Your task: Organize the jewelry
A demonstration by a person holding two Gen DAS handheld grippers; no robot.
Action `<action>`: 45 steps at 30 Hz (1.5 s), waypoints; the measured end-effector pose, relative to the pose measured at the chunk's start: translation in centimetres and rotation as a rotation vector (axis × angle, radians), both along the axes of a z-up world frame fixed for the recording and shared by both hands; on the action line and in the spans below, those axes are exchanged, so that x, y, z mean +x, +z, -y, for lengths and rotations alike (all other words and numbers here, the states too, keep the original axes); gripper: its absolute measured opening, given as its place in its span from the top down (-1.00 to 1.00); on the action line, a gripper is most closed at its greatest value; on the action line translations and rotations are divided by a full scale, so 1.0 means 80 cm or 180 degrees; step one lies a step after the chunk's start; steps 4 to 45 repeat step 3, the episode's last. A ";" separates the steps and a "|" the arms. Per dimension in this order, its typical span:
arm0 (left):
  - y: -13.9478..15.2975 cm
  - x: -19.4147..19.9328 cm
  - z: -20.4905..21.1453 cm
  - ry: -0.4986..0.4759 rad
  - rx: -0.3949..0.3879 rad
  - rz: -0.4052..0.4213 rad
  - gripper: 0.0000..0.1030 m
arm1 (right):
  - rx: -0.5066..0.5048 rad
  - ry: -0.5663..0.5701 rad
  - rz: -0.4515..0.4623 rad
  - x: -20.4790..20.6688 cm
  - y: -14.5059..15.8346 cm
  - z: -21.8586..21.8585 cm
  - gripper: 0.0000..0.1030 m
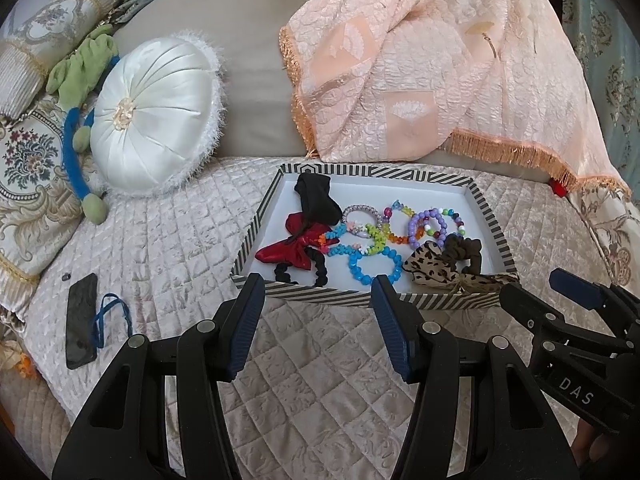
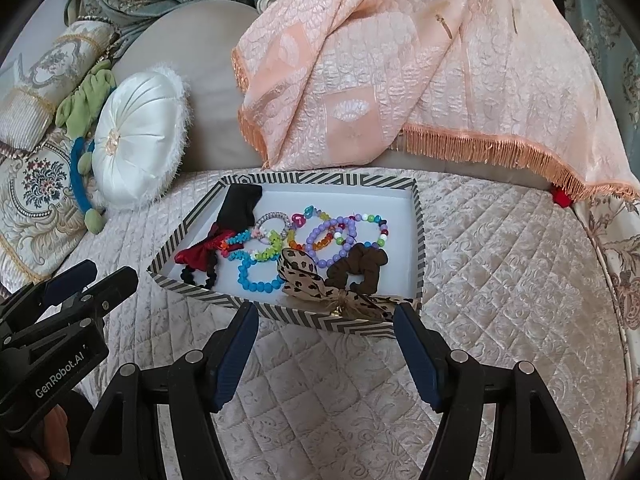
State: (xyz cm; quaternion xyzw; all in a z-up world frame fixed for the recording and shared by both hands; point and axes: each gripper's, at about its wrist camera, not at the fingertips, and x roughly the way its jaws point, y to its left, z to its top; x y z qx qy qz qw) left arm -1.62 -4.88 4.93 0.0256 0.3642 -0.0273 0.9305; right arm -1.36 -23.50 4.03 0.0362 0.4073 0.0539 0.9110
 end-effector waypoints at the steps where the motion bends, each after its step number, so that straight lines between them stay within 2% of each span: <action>1: -0.001 0.001 0.000 -0.0003 0.0002 -0.0004 -0.08 | 0.0008 -0.0004 -0.0012 0.001 -0.002 0.002 -0.31; 45: -0.004 0.004 0.002 -0.0018 0.0010 -0.0029 -0.08 | 0.0022 -0.0011 -0.0028 0.003 -0.004 0.008 -0.31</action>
